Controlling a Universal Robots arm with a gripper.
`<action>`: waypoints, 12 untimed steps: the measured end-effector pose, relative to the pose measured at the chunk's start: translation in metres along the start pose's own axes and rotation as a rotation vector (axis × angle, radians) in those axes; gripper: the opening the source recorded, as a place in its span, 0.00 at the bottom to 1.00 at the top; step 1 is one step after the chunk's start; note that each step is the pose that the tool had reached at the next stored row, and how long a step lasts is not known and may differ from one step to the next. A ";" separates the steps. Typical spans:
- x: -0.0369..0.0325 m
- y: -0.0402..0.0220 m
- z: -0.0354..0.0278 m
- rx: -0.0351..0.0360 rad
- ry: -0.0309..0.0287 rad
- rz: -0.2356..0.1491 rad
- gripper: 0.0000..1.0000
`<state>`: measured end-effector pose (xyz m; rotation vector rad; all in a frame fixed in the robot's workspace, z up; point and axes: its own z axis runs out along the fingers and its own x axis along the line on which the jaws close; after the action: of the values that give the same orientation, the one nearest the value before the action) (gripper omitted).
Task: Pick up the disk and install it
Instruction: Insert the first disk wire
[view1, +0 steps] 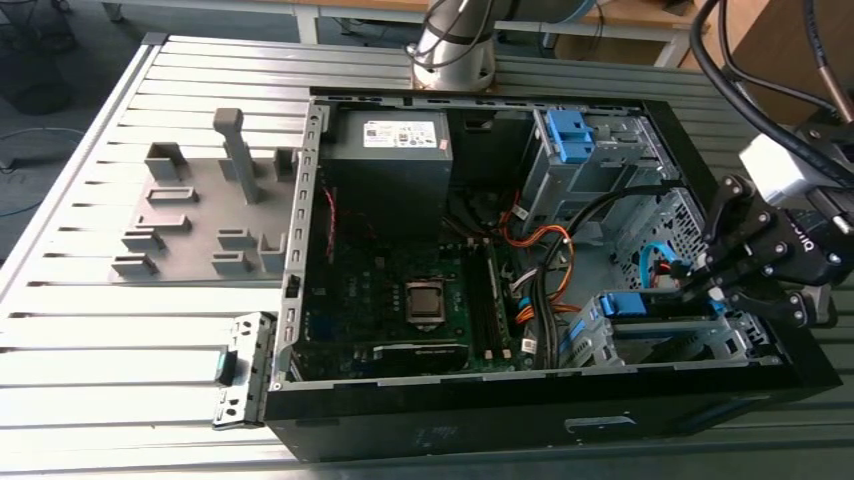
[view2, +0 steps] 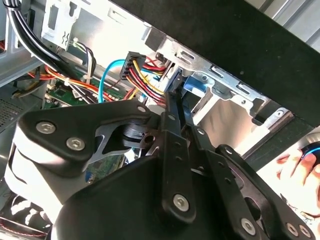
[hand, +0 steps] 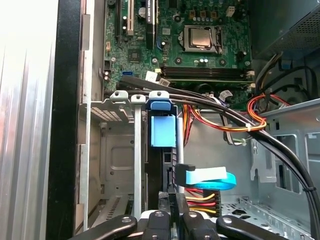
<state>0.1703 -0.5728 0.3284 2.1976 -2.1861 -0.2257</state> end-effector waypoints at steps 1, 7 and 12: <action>0.0000 0.0004 0.0006 0.0000 -0.0001 0.000 0.16; 0.0002 0.0014 0.0019 -0.0001 0.0000 0.000 0.16; 0.0002 0.0014 0.0027 -0.0002 -0.0014 0.000 0.24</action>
<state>0.1686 -0.5729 0.3258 2.1984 -2.1864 -0.2275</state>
